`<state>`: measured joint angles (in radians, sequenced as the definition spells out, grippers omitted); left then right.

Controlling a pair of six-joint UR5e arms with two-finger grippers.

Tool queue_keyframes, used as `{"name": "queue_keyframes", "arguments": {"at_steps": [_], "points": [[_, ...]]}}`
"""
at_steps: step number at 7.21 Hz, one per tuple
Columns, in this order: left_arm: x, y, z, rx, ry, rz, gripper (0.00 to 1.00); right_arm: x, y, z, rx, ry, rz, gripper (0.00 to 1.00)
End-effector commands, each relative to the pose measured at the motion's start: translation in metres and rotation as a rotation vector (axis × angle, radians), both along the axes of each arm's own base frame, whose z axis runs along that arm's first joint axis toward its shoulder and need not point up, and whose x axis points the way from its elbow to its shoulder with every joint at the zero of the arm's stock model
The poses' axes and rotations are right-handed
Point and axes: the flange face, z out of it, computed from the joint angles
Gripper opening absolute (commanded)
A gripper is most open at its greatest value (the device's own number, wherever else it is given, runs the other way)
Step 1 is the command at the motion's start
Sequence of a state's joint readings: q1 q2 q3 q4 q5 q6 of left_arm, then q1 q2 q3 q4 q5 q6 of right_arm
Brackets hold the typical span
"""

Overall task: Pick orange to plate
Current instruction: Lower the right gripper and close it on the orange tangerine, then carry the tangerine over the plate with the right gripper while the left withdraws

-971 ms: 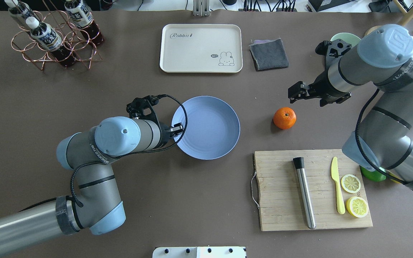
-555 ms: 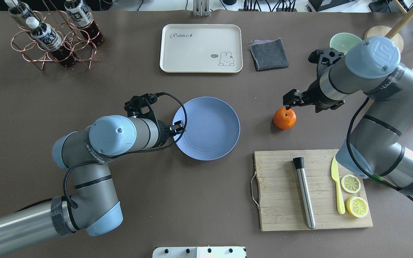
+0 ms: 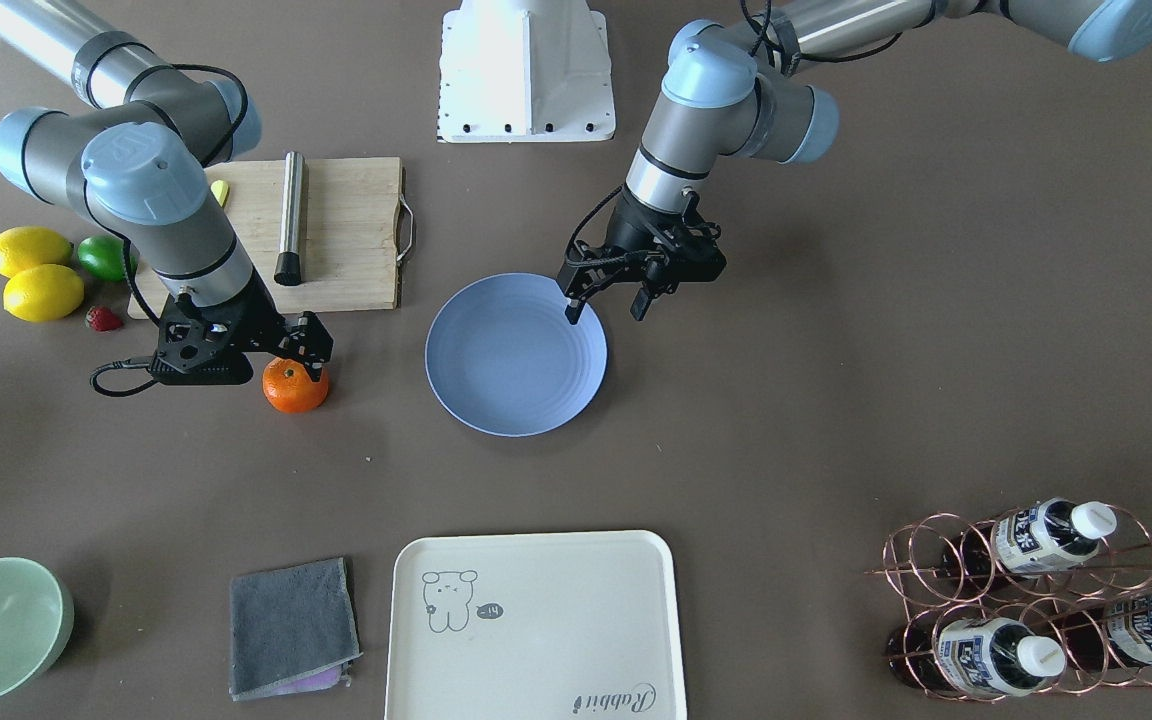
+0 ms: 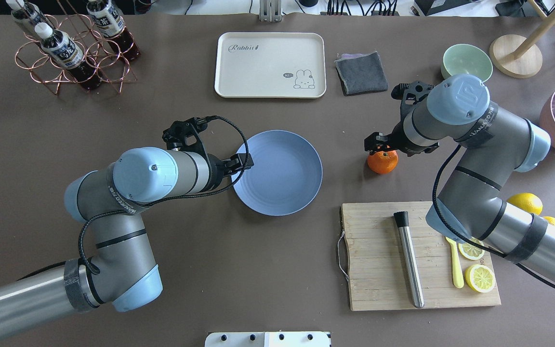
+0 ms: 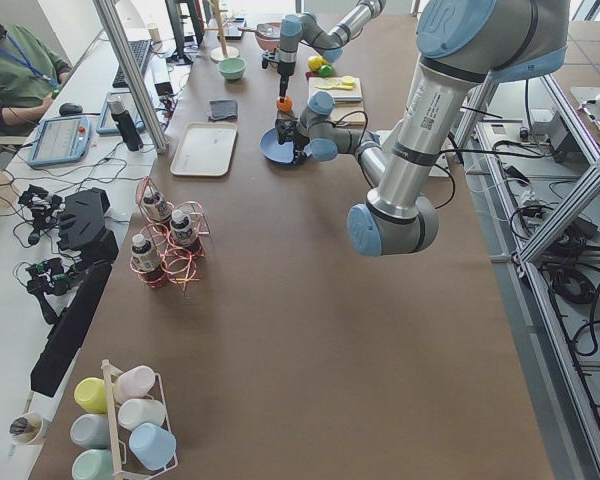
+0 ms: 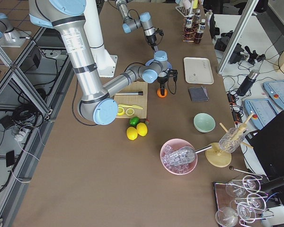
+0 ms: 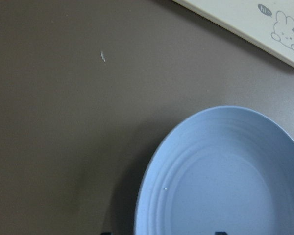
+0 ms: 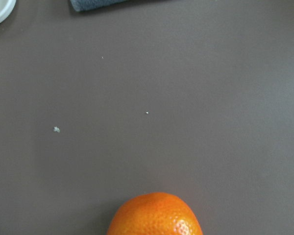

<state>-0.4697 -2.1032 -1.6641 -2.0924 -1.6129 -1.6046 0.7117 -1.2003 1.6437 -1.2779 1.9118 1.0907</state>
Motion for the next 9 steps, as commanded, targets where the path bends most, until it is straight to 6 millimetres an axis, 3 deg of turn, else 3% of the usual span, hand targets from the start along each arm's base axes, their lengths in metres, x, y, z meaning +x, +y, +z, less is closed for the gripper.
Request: {"name": "queue_keyframes", "arguments": {"at_steps": [1, 2, 3, 4, 6, 7, 8, 9], "points": [[-0.001, -0.001, 0.000, 0.001, 0.002, -0.002, 0.98, -0.019, 0.005, 0.022, 0.000, 0.021, -0.012, 1.00], [-0.003, -0.005, 0.000, 0.001, 0.000, -0.006, 0.98, -0.019, 0.006, 0.020, 0.001, 0.017, -0.013, 0.93], [-0.004, -0.004, 0.001, 0.031, -0.014, 0.009, 0.98, -0.019, 0.009, 0.008, -0.020, -0.013, 0.014, 0.13], [-0.004, -0.004, 0.000, 0.057, -0.021, 0.022, 0.98, -0.017, 0.009, 0.000, -0.012, -0.025, 0.015, 0.00], [-0.016, -0.016, 0.000, 0.052, -0.018, 0.021, 0.98, -0.009, 0.005, -0.052, 0.008, -0.080, 0.024, 0.00], [-0.042, -0.037, -0.001, 0.076, -0.021, 0.058, 0.98, -0.024, -0.005, -0.108, 0.007, -0.084, 0.027, 0.00], [-0.082, -0.040, 0.033, 0.165, -0.100, 0.084, 0.98, -0.045, -0.002, -0.159, -0.016, -0.086, 0.036, 0.00], [-0.122, -0.045, 0.074, 0.250, -0.202, 0.116, 0.98, -0.069, 0.014, -0.181, -0.011, -0.096, 0.058, 0.00]]}}
